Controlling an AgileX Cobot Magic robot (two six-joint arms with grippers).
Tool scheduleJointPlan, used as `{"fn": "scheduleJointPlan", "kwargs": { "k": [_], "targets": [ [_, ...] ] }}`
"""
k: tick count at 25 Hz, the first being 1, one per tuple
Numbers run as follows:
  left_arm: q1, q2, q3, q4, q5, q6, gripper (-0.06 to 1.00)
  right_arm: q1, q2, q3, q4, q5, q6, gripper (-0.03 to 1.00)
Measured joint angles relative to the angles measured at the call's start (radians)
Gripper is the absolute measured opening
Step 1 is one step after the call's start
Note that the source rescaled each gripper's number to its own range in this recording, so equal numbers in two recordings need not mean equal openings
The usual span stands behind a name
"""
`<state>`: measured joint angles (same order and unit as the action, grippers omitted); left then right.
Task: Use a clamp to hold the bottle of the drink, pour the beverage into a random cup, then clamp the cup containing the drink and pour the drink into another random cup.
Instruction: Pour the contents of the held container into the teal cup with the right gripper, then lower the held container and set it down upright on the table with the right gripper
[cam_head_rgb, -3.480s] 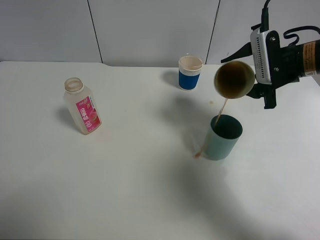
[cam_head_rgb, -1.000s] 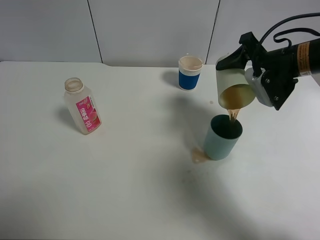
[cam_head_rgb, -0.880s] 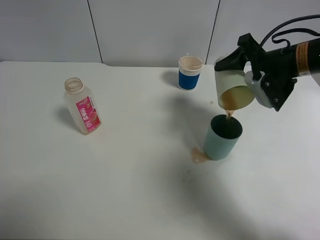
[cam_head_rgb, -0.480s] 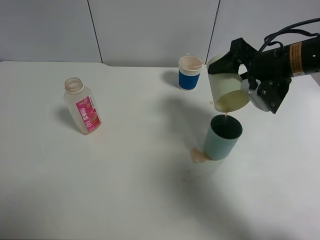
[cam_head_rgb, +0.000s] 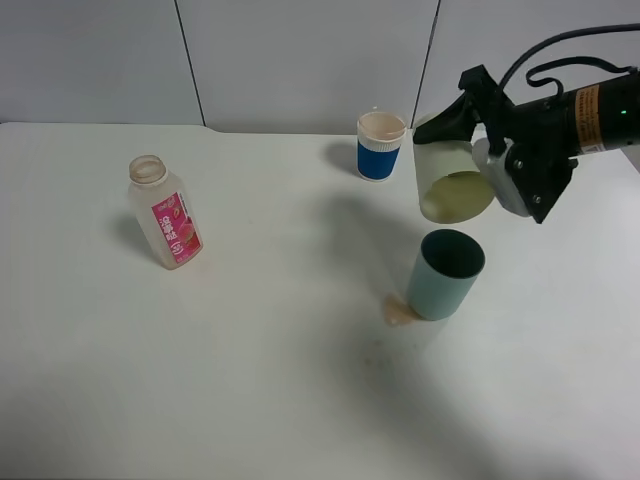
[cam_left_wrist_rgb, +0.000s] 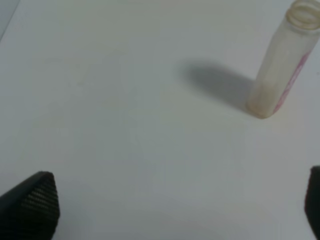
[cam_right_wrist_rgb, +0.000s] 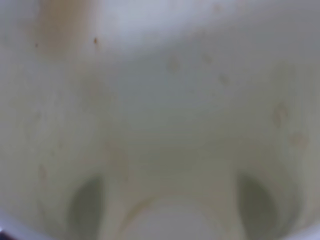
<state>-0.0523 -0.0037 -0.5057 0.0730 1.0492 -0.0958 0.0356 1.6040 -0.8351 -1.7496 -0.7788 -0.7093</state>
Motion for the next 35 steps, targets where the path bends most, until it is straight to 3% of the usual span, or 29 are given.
{"fn": "scheduleJointPlan", "kwargs": {
  "k": [8, 13, 16, 21, 27, 32, 35],
  "targets": [
    [0.0, 0.0, 0.0, 0.0, 0.0, 0.0, 1.0, -0.001, 0.0, 0.0, 0.0, 0.041, 0.75, 0.0],
    [0.0, 0.0, 0.0, 0.0, 0.0, 0.0, 1.0, -0.001, 0.001, 0.0, 0.075, 0.019, 0.987, 0.0],
    [0.0, 0.0, 0.0, 0.0, 0.0, 0.0, 1.0, 0.006, 0.002, 0.0, 0.227, 0.009, 1.014, 0.0],
    [0.0, 0.0, 0.0, 0.0, 0.0, 0.0, 1.0, 0.076, 0.026, 0.0, 0.59, 0.011, 0.984, 0.0],
    [0.0, 0.0, 0.0, 0.0, 0.0, 0.0, 1.0, 0.193, 0.097, 0.0, 0.955, -0.003, 0.861, 0.0],
    [0.0, 0.0, 0.0, 0.0, 0.0, 0.0, 1.0, 0.248, 0.165, 0.0, 1.09, -0.072, 0.736, 0.0],
    [0.0, 0.0, 0.0, 0.0, 0.0, 0.0, 1.0, 0.259, 0.181, -0.002, 1.121, -0.07, 0.724, 0.0]
  ]
}}
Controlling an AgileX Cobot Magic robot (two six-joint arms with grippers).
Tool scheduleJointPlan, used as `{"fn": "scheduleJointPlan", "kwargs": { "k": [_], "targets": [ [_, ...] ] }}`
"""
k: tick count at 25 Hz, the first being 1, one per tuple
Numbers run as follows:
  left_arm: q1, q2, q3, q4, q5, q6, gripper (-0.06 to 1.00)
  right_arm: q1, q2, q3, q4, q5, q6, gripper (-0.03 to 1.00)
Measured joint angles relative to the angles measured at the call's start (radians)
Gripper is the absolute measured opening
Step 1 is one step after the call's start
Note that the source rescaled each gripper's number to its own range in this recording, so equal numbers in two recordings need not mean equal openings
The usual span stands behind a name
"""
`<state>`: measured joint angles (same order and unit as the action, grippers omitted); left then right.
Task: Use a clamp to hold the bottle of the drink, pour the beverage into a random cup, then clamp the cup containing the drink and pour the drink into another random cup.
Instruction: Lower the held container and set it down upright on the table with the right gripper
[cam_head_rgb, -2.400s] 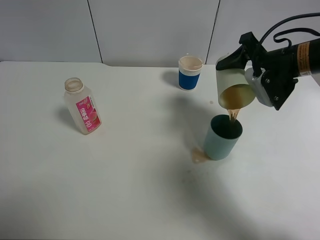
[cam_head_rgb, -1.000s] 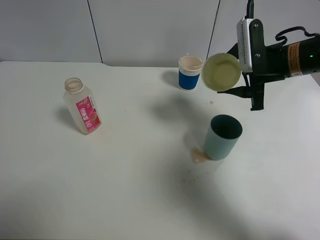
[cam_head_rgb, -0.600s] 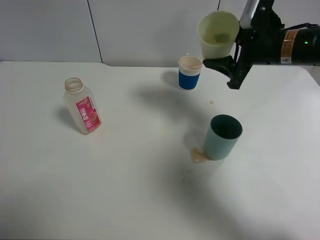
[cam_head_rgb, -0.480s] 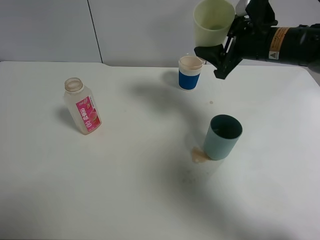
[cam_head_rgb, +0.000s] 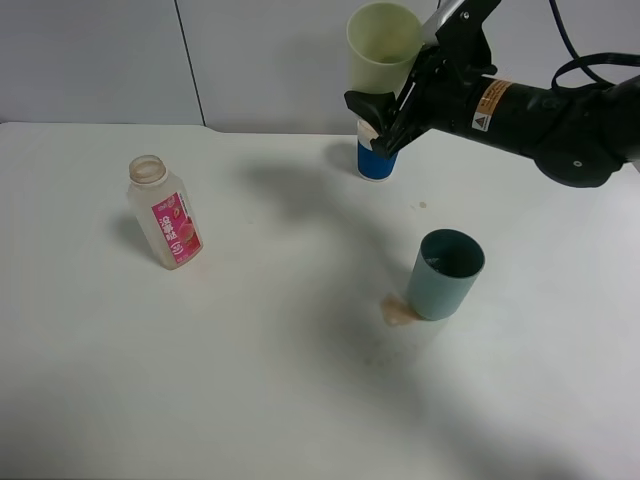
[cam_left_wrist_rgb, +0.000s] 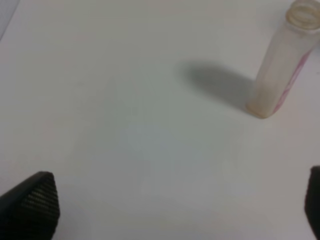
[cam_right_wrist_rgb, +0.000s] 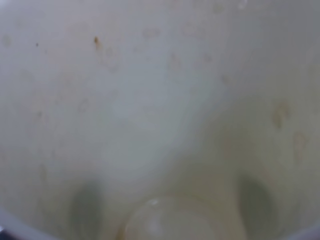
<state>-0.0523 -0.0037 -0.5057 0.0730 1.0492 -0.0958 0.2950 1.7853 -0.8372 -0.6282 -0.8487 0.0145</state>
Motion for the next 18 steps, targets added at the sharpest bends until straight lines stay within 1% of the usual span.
{"fn": "scheduleJointPlan", "kwargs": {
  "k": [2, 4, 6, 10, 14, 16, 18],
  "targets": [
    [0.0, 0.0, 0.0, 0.0, 0.0, 0.0, 1.0, 0.004, 0.007, 0.0, 0.035, 0.005, 0.0, 0.0],
    [0.0, 0.0, 0.0, 0.0, 0.0, 0.0, 1.0, 0.005, 0.013, -0.001, 0.073, 0.005, 0.024, 0.0],
    [0.0, 0.0, 0.0, 0.0, 0.0, 0.0, 1.0, 0.007, 0.02, -0.001, 0.088, 0.012, 0.108, 0.0],
    [0.0, 0.0, 0.0, 0.0, 0.0, 0.0, 1.0, 0.008, 0.037, -0.001, 0.083, 0.059, 0.318, 0.0],
    [0.0, 0.0, 0.0, 0.0, 0.0, 0.0, 1.0, 0.008, 0.042, -0.001, 0.025, 0.132, 0.459, 0.0],
    [0.0, 0.0, 0.0, 0.0, 0.0, 0.0, 1.0, 0.008, 0.042, -0.005, -0.033, 0.168, 0.491, 0.0],
    [0.0, 0.0, 0.0, 0.0, 0.0, 0.0, 1.0, 0.008, 0.042, -0.005, -0.117, 0.202, 0.516, 0.0]
  ]
}}
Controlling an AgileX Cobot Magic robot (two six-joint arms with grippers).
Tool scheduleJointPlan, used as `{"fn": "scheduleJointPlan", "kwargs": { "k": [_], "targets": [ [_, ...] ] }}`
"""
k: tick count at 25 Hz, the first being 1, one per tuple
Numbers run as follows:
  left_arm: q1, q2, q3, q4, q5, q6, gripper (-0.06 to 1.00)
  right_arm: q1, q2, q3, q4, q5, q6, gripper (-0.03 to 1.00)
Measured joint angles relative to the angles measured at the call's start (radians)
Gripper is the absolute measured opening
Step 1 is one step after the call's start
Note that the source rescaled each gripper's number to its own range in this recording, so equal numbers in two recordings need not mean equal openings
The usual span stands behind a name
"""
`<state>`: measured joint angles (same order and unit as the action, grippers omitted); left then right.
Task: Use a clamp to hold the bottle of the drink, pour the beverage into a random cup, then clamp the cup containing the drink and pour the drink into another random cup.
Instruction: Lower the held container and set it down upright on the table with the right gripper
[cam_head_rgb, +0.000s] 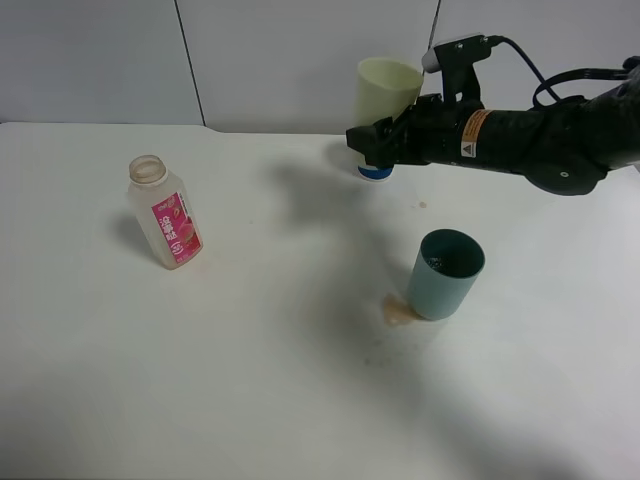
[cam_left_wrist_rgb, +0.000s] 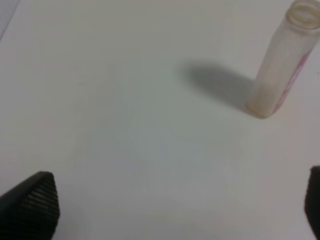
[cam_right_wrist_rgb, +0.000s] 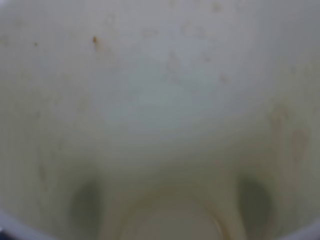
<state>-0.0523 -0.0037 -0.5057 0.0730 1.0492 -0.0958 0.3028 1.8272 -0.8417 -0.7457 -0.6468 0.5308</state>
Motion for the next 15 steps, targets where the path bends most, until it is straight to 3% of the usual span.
{"fn": "scheduleJointPlan", "kwargs": {
  "k": [8, 12, 15],
  "targets": [
    [0.0, 0.0, 0.0, 0.0, 0.0, 0.0, 1.0, -0.021, 0.042, -0.018, -0.28, -0.003, 0.251, 0.0],
    [0.0, 0.0, 0.0, 0.0, 0.0, 0.0, 1.0, -0.043, 0.097, -0.083, -0.395, -0.001, 0.355, 0.0],
    [0.0, 0.0, 0.0, 0.0, 0.0, 0.0, 1.0, -0.043, 0.13, -0.163, -0.542, 0.01, 0.417, 0.0]
  ]
}}
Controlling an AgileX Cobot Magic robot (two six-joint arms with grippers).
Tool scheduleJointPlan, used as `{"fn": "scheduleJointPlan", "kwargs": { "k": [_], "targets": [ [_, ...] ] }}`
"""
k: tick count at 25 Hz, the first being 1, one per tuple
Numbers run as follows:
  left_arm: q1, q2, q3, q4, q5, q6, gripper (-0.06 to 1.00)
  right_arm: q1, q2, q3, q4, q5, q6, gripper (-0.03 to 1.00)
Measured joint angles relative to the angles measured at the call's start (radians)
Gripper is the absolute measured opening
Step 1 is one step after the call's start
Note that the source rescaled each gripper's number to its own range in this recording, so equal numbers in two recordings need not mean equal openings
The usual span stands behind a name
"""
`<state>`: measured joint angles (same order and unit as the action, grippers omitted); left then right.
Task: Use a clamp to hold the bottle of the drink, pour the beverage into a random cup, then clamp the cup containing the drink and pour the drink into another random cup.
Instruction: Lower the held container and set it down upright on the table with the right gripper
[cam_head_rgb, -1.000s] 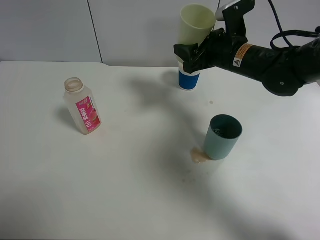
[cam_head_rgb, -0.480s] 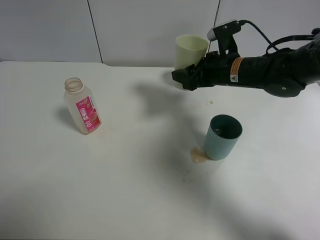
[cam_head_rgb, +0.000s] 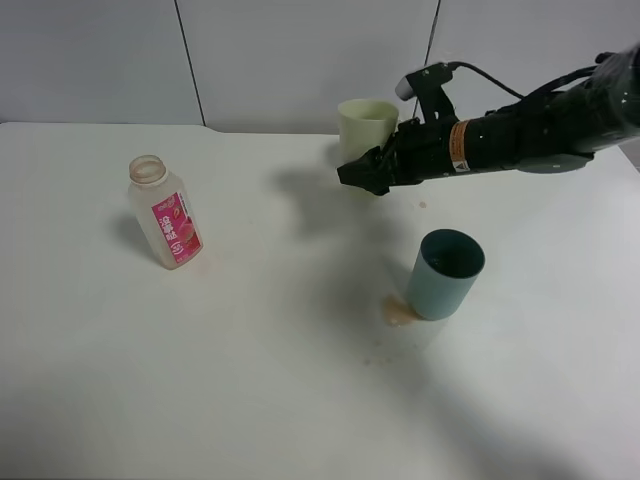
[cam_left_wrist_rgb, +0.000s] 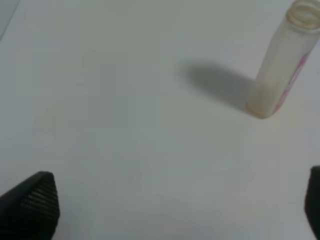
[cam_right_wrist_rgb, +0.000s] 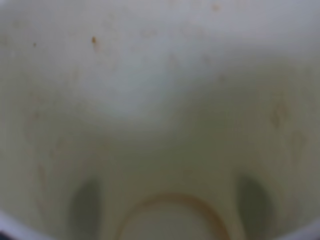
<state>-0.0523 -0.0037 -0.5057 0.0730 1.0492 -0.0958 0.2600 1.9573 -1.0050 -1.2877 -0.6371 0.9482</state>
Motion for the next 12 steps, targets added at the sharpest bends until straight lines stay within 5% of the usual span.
{"fn": "scheduleJointPlan", "kwargs": {
  "k": [5, 12],
  "targets": [
    [0.0, 0.0, 0.0, 0.0, 0.0, 0.0, 1.0, 0.0, 0.058, -0.124, -0.204, 0.01, 0.096, 0.0],
    [0.0, 0.0, 0.0, 0.0, 0.0, 0.0, 1.0, 0.0, 0.14, -0.215, -0.323, -0.057, 0.077, 0.0]
  ]
}}
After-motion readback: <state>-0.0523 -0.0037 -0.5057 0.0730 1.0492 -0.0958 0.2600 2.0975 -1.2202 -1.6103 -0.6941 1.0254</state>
